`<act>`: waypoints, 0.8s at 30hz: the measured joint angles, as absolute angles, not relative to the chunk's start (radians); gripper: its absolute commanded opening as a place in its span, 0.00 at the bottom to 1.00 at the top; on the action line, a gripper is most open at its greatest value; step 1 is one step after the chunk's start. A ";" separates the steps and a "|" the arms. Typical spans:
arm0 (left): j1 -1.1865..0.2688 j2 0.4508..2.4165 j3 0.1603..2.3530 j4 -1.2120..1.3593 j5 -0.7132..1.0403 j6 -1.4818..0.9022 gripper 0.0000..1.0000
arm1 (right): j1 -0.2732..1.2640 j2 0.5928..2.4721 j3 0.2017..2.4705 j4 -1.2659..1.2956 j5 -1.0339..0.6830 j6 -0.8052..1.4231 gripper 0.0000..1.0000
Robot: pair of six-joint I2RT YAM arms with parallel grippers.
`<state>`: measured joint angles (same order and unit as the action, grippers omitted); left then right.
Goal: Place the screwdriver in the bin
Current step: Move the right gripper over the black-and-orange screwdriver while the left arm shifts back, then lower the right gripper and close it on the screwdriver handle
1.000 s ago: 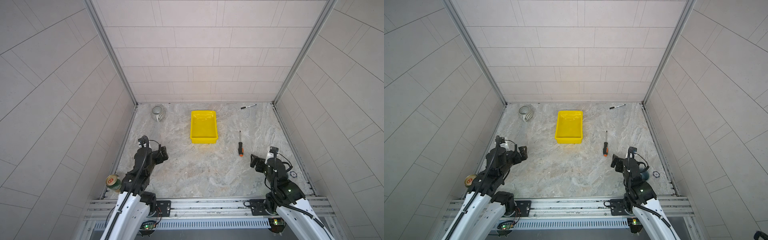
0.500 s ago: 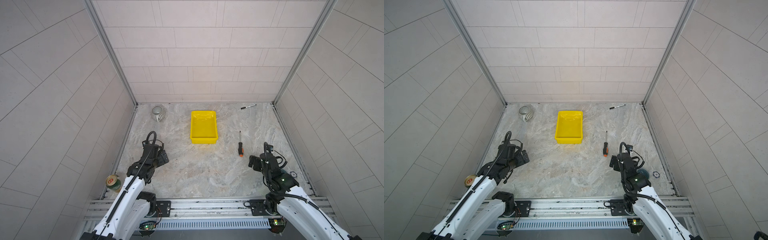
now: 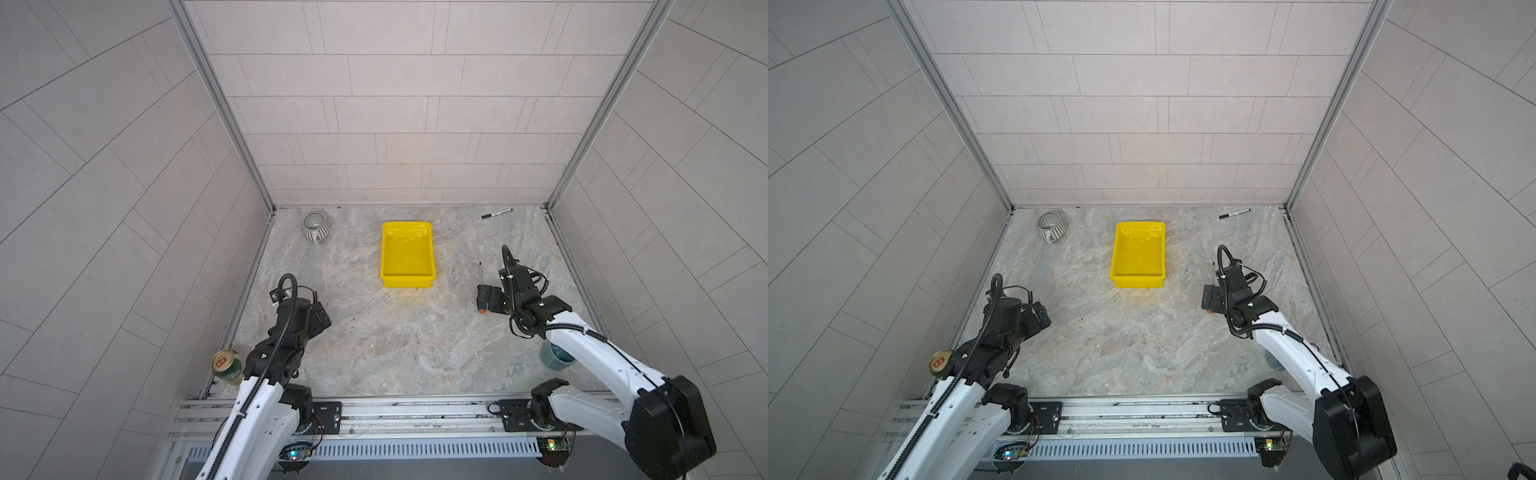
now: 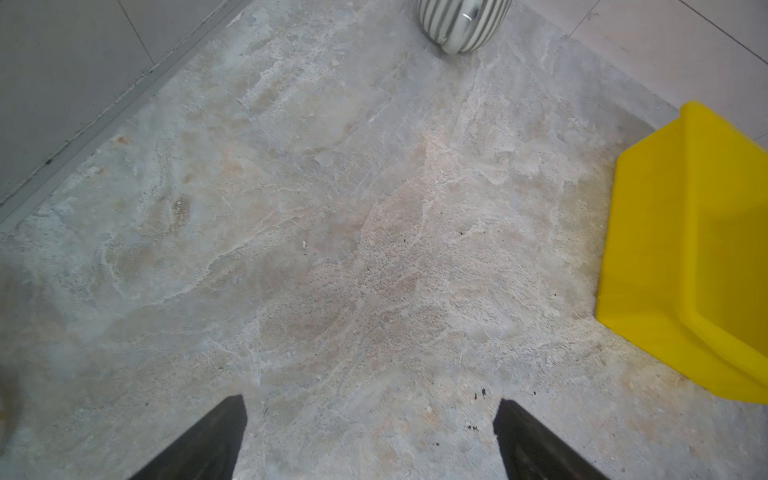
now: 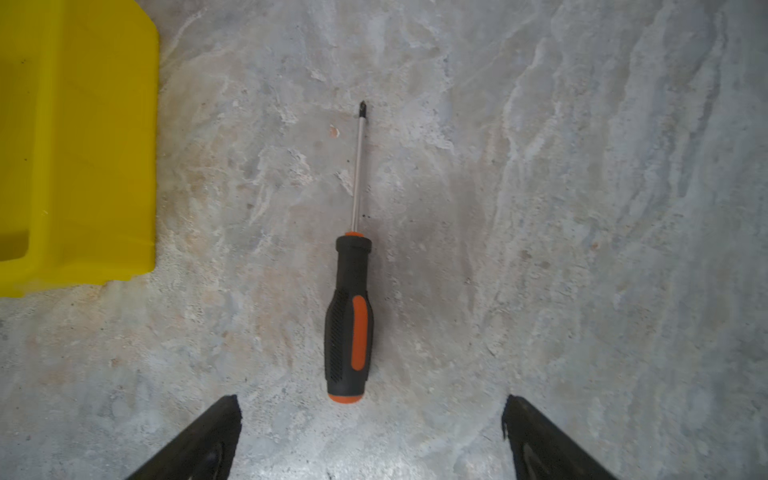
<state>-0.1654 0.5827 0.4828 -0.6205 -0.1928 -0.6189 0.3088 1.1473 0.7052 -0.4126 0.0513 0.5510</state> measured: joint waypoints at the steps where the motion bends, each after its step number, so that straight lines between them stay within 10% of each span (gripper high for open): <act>1: -0.164 0.584 0.481 -0.621 -0.195 -0.622 1.00 | 0.308 1.184 0.731 -0.418 0.040 0.553 0.89; 8: -0.164 0.607 0.477 -0.622 -0.204 -0.631 1.00 | 0.309 1.385 0.869 -0.511 -0.032 0.564 0.53; 24: -0.164 0.601 0.472 -0.619 -0.203 -0.632 1.00 | 0.309 1.508 0.909 -0.601 -0.025 0.557 0.52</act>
